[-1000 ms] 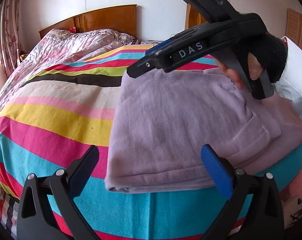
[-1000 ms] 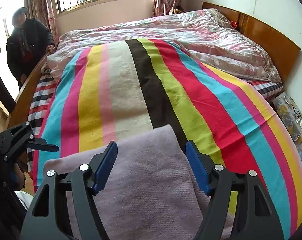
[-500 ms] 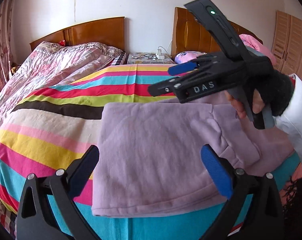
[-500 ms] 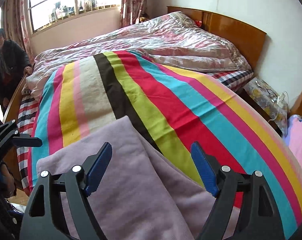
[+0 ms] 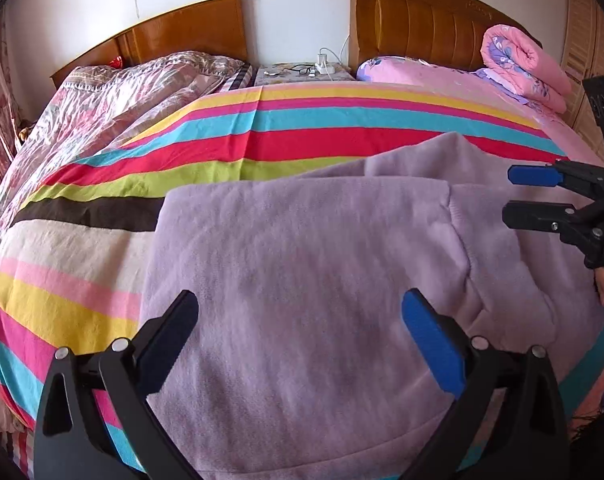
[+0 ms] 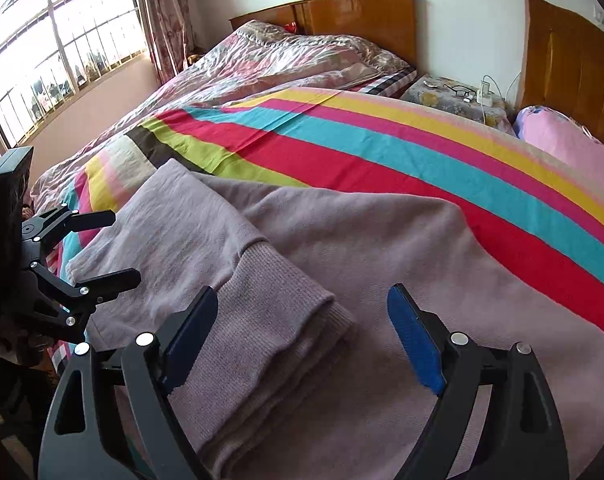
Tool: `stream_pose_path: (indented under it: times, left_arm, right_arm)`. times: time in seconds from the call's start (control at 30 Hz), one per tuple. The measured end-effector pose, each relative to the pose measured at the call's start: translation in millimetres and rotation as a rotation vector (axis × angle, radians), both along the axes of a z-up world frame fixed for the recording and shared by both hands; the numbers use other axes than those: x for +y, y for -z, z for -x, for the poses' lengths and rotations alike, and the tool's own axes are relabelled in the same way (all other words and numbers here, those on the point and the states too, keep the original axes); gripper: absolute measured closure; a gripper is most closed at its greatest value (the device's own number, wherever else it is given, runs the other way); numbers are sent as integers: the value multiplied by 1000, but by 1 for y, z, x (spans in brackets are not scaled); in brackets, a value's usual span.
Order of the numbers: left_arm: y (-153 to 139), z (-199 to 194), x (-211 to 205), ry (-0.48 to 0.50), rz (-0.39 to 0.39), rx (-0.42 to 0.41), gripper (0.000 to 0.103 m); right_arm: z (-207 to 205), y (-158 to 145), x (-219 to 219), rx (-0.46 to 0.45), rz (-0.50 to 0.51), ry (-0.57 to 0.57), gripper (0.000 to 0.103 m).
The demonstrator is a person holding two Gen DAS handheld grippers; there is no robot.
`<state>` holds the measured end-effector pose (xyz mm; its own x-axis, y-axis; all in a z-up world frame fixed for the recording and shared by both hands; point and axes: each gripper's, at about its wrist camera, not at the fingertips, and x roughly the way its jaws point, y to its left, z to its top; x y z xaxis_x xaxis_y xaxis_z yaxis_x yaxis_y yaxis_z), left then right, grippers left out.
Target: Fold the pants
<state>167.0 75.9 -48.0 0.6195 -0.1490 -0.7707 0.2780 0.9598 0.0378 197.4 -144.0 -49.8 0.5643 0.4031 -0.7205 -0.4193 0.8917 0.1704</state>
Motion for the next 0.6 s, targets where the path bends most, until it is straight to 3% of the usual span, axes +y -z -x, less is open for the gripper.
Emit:
stream_pose_path:
  times: [0.17, 0.23, 0.27, 0.3, 0.37, 0.43, 0.5, 0.6]
  left_arm:
    - [-4, -45, -47, 52, -127, 2, 1]
    - [6, -64, -57, 56, -135, 21, 1]
    - [15, -74, -60, 48, -151, 51, 1]
    - [22, -79, -60, 49, -135, 66, 1]
    - [24, -84, -52, 43, -80, 82, 1]
    - [18, -83, -51, 17, -101, 69, 1]
    - [6, -70, -52, -19, -131, 12, 1]
    - [-6, -40, -53, 2, -84, -17, 1]
  right_arm:
    - [-17, 5, -61, 30, 66, 176, 19]
    - [-29, 15, -83, 68, 72, 211, 19]
    - [-37, 24, -93, 100, 121, 248, 18]
    - [-42, 33, -100, 133, 159, 268, 16]
    - [-41, 34, -111, 122, 110, 235, 16]
    - [-34, 23, -118, 108, 133, 283, 16]
    - [-14, 7, -129, 65, 95, 311, 16]
    - [30, -4, -138, 45, 72, 327, 15]
